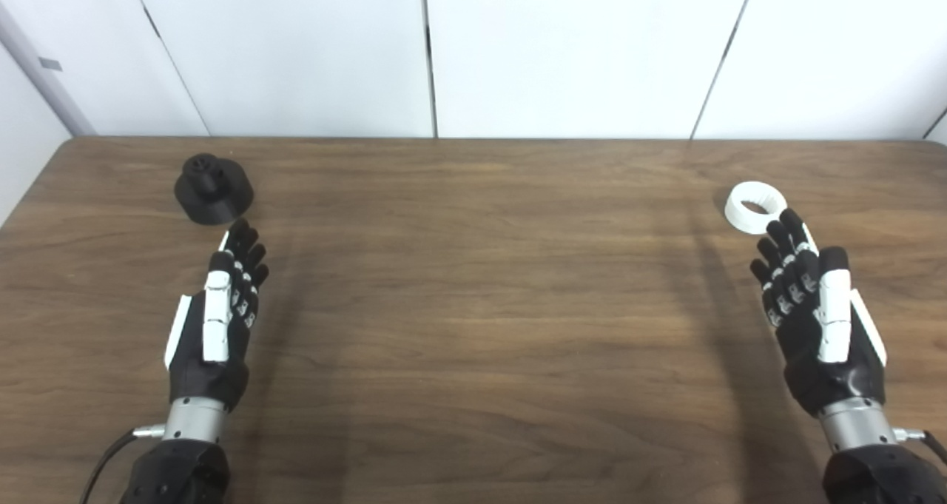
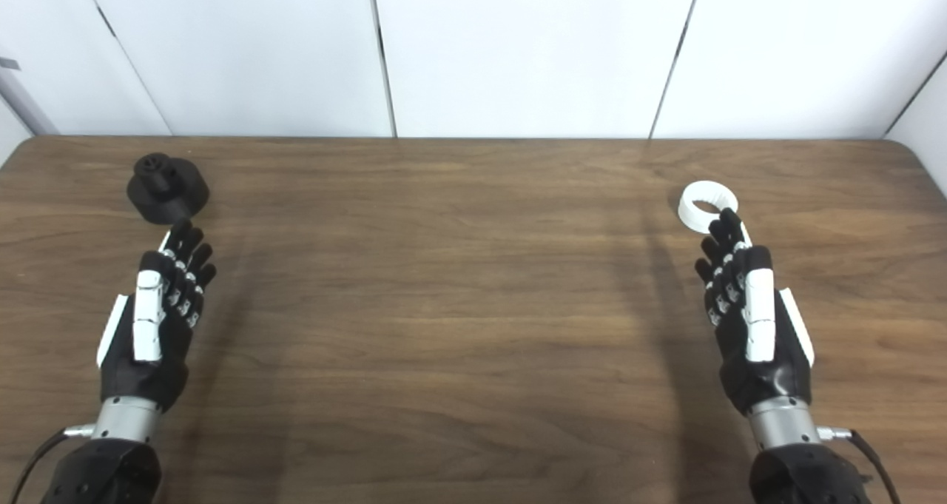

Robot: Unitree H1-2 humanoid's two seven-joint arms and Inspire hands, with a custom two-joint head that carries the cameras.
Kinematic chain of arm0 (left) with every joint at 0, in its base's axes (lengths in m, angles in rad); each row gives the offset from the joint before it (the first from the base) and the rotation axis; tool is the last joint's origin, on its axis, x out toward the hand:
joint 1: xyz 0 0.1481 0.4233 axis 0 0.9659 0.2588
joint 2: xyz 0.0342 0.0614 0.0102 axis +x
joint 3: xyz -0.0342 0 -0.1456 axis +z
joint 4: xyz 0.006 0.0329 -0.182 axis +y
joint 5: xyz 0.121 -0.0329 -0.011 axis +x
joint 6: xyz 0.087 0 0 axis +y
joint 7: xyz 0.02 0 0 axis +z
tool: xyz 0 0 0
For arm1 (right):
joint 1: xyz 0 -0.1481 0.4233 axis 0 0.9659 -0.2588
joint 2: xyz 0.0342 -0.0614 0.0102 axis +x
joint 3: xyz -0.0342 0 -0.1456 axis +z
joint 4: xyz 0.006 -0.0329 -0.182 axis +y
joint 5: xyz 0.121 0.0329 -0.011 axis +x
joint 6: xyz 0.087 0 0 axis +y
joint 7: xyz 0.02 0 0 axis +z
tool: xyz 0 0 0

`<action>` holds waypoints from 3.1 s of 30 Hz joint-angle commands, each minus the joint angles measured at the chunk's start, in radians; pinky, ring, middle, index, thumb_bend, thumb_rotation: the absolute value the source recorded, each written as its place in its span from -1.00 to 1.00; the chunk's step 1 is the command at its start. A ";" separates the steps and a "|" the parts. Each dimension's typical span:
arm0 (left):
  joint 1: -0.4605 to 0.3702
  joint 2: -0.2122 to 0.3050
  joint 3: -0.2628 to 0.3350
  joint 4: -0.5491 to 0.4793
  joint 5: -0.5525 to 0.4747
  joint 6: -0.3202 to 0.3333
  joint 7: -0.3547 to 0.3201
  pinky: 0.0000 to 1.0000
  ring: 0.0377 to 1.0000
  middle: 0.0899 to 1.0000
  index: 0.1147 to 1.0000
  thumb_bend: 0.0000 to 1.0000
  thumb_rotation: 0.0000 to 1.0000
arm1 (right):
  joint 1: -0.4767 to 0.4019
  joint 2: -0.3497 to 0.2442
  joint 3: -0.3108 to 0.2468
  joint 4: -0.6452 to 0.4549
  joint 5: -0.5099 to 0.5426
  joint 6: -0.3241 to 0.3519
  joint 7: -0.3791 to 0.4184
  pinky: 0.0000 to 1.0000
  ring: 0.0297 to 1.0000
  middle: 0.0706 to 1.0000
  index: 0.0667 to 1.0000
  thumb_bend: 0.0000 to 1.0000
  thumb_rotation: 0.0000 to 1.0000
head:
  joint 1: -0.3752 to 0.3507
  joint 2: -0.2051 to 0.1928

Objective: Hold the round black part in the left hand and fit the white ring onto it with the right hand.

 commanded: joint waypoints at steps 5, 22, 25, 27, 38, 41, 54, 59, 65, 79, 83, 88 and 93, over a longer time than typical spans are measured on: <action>-0.025 0.008 0.005 -0.014 -0.006 -0.033 -0.006 1.00 0.99 0.99 0.99 0.13 0.94 | 0.095 -0.012 0.007 -0.018 0.006 -0.040 0.003 1.00 1.00 1.00 1.00 0.18 1.00 | -0.004 -0.004; -0.023 0.004 0.001 -0.023 0.005 -0.028 0.000 1.00 0.97 0.98 0.98 0.17 0.93 | 0.096 -0.018 0.005 -0.017 0.011 -0.040 0.009 1.00 1.00 1.00 1.00 0.19 1.00 | 0.005 -0.003; -0.021 0.005 0.001 -0.022 0.008 -0.030 0.000 1.00 0.98 0.98 0.98 0.19 0.93 | 0.097 -0.020 0.003 -0.015 0.011 -0.040 0.009 1.00 1.00 1.00 1.00 0.19 1.00 | 0.009 -0.004; -0.022 0.001 0.002 -0.021 0.005 -0.030 0.002 1.00 0.99 0.98 0.98 0.19 0.91 | 0.098 -0.019 0.003 -0.018 0.009 -0.038 0.007 1.00 1.00 1.00 1.00 0.19 1.00 | 0.019 -0.005; -0.014 -0.037 -0.028 -0.012 0.037 -0.046 0.013 1.00 0.99 1.00 0.97 0.20 0.85 | 0.104 -0.063 -0.026 0.039 0.015 -0.089 0.055 1.00 1.00 1.00 1.00 0.18 1.00 | 0.192 -0.071; -0.010 -0.053 -0.038 -0.013 0.057 -0.047 0.022 1.00 1.00 1.00 0.99 0.20 0.85 | 0.103 -0.067 -0.040 0.059 0.025 -0.095 0.068 1.00 1.00 1.00 1.00 0.22 1.00 | 0.226 -0.091; -0.002 -0.096 -0.071 0.014 0.127 -0.072 0.042 1.00 0.99 1.00 1.00 0.20 0.92 | 0.099 -0.083 -0.055 0.093 0.011 -0.116 0.083 1.00 1.00 1.00 1.00 0.25 1.00 | 0.320 -0.173; 0.000 -0.104 -0.078 0.036 0.136 -0.097 0.045 1.00 0.98 1.00 1.00 0.18 0.93 | 0.096 -0.089 -0.058 0.106 0.013 -0.131 0.090 1.00 1.00 1.00 1.00 0.19 1.00 | 0.339 -0.200; 0.004 -0.117 -0.096 0.044 0.160 -0.112 0.055 1.00 0.99 1.00 1.00 0.14 0.96 | 0.092 -0.116 -0.055 0.140 0.033 -0.154 0.090 1.00 1.00 1.00 1.00 0.19 1.00 | 0.398 -0.221; 0.000 -0.130 -0.108 0.072 0.183 -0.134 0.066 1.00 1.00 1.00 1.00 0.14 0.98 | 0.094 -0.154 -0.030 0.176 0.037 -0.196 0.061 1.00 1.00 1.00 1.00 0.21 1.00 | 0.392 -0.224; 0.002 -0.128 -0.108 0.071 0.186 -0.136 0.066 1.00 1.00 1.00 1.00 0.10 1.00 | 0.094 -0.155 -0.025 0.186 0.034 -0.209 0.056 1.00 1.00 1.00 1.00 0.21 1.00 | 0.384 -0.220; 0.001 -0.125 -0.106 0.067 0.188 -0.134 0.067 1.00 1.00 1.00 1.00 0.06 1.00 | 0.096 -0.157 -0.023 0.185 0.040 -0.206 0.054 1.00 1.00 1.00 1.00 0.23 1.00 | 0.377 -0.213; 0.002 -0.123 -0.106 0.061 0.191 -0.133 0.067 1.00 1.00 1.00 1.00 0.06 1.00 | 0.099 -0.156 -0.020 0.168 0.051 -0.192 0.051 1.00 1.00 1.00 1.00 0.24 1.00 | 0.379 -0.208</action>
